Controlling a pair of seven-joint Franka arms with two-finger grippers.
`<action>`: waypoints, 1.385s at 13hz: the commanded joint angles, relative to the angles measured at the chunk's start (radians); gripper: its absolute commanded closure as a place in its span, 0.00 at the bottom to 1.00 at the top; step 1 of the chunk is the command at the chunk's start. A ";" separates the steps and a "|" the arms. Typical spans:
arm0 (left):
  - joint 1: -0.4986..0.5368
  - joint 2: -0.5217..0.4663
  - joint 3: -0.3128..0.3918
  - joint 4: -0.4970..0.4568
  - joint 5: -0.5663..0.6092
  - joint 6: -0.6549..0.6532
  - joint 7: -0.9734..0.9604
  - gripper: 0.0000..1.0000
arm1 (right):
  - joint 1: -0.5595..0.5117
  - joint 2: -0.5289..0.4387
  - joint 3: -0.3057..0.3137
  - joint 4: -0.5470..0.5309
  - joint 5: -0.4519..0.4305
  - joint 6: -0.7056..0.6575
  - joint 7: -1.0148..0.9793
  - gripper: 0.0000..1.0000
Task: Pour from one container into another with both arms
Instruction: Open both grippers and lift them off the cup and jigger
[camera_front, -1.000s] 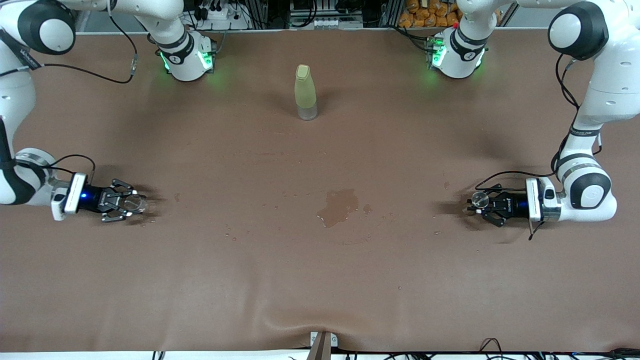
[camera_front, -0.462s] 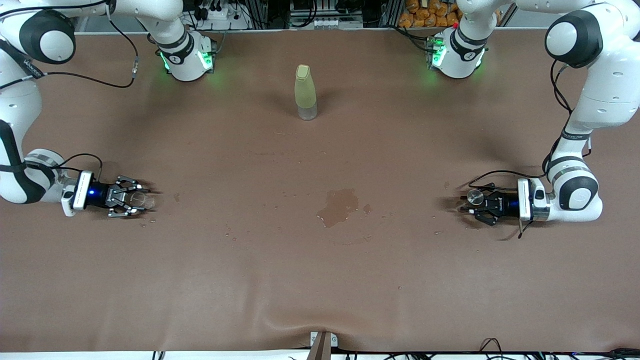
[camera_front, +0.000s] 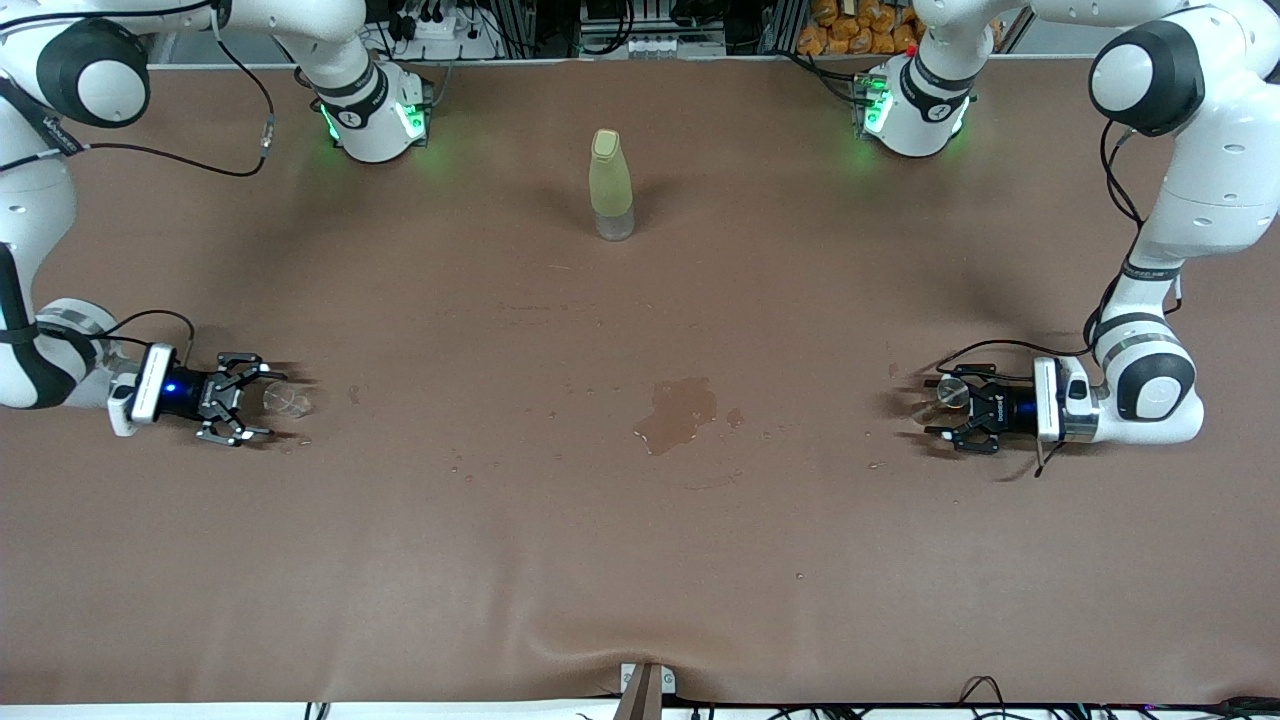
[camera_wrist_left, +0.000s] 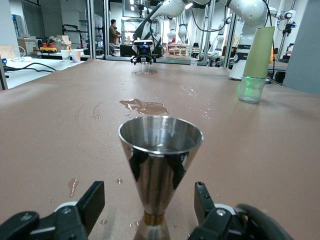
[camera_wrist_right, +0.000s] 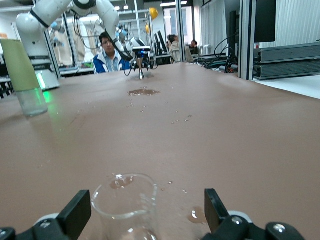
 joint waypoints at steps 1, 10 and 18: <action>0.023 -0.013 0.004 0.007 0.042 -0.010 0.006 0.12 | -0.041 -0.030 0.022 0.070 -0.084 -0.011 0.113 0.00; 0.138 -0.169 -0.007 0.169 0.255 -0.146 -0.254 0.12 | 0.060 -0.237 0.028 0.248 -0.296 -0.064 0.737 0.00; 0.015 -0.424 -0.019 0.172 0.290 -0.086 -0.561 0.00 | 0.264 -0.579 0.029 0.236 -0.557 -0.087 1.404 0.00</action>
